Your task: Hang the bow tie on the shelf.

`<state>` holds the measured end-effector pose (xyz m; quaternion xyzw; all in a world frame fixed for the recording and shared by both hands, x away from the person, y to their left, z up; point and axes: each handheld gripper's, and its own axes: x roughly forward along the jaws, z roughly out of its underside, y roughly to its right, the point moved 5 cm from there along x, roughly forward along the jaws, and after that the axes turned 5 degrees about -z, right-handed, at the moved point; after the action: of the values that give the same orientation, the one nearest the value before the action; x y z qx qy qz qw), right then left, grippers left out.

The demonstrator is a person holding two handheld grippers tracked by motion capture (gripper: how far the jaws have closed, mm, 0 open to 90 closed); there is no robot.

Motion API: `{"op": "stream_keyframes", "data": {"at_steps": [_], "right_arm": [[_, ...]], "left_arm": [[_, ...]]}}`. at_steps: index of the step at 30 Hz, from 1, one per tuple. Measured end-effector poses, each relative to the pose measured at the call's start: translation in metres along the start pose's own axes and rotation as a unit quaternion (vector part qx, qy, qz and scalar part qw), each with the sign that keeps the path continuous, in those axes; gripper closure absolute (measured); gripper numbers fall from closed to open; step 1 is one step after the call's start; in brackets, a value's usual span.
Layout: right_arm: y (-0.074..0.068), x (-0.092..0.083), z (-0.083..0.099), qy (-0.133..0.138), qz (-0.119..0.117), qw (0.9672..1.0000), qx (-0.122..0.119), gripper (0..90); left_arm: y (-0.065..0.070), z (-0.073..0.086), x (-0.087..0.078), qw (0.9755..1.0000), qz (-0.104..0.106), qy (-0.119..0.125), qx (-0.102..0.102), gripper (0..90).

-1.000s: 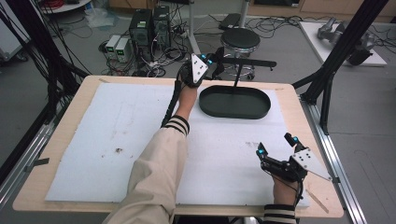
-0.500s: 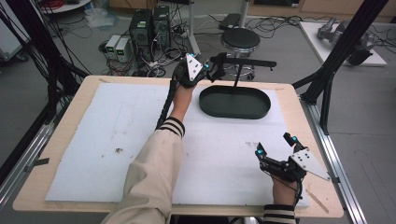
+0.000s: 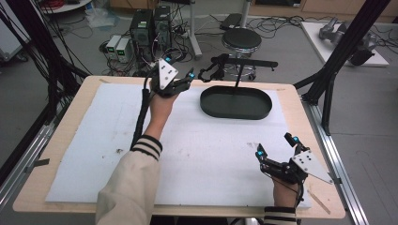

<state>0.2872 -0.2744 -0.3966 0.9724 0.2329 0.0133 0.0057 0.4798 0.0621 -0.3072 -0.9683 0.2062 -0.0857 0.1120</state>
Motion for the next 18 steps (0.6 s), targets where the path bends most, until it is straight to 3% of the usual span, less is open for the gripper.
{"op": "stream_keyframes", "data": {"at_steps": [4,10,18], "right_arm": [[0.001,-0.002,0.000,0.001,0.003,1.0000,0.000,1.5],[0.004,-0.005,-0.001,0.003,0.006,1.0000,0.002,1.4],[0.001,-0.003,0.001,-0.006,0.008,0.9999,-0.004,1.5]], "left_arm": [[-0.009,-0.006,-0.038,0.9997,0.000,0.002,-0.022,22.9],[-0.026,-0.004,-0.093,0.9991,0.001,-0.010,-0.040,18.1],[-0.068,0.015,-0.167,0.9963,-0.028,-0.027,-0.077,17.3]]}}
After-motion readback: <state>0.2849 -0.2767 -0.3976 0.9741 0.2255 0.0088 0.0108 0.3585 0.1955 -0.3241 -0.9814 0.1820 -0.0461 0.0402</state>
